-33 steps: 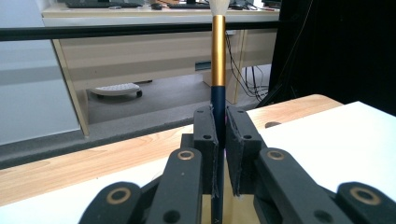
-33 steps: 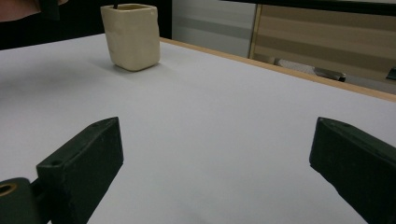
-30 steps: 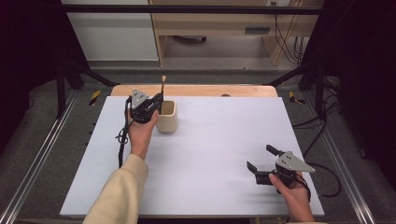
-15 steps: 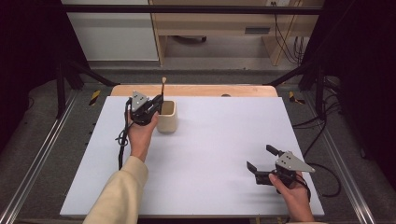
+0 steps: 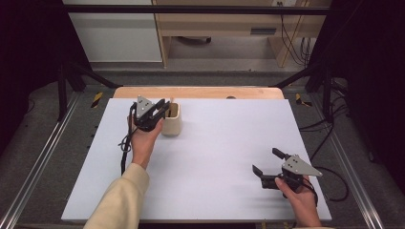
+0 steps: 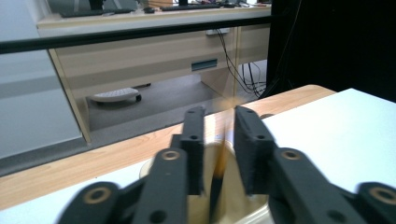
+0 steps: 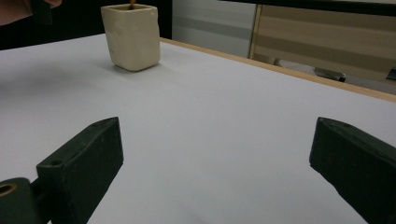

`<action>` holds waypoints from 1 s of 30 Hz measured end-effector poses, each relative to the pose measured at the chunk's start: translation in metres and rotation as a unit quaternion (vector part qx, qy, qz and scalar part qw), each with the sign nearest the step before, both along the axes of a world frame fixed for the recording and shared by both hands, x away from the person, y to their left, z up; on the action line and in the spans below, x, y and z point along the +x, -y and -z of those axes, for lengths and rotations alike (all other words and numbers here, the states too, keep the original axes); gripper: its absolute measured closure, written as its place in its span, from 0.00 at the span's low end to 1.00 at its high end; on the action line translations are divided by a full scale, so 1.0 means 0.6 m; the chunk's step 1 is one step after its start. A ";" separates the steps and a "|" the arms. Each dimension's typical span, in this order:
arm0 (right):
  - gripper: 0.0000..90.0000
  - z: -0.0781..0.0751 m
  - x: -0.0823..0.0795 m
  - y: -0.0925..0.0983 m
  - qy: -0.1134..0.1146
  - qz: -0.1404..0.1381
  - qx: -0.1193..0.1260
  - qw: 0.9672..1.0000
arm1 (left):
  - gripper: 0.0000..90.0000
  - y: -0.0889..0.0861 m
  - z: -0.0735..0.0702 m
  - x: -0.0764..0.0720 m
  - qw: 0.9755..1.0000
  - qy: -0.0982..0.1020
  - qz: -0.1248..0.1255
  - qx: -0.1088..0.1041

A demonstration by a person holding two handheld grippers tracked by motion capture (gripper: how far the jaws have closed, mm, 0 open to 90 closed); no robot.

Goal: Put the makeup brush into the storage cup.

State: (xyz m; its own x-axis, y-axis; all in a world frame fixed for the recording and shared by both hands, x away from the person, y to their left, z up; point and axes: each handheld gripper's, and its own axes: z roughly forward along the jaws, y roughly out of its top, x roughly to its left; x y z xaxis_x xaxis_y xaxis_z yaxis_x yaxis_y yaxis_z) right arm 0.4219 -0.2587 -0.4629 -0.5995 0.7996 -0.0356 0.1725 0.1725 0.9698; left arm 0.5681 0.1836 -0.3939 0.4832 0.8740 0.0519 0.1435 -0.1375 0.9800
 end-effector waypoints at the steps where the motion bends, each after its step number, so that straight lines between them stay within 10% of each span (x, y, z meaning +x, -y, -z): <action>1: 0.04 0.000 0.000 -0.001 -0.001 0.000 0.000 1.000 | 0.73 0.000 -0.004 -0.007 1.000 0.007 -0.002 0.003; 30: 0.04 -0.001 0.000 -0.006 0.001 -0.007 -0.008 1.000 | 0.51 0.030 -0.018 -0.049 0.998 0.021 0.051 0.042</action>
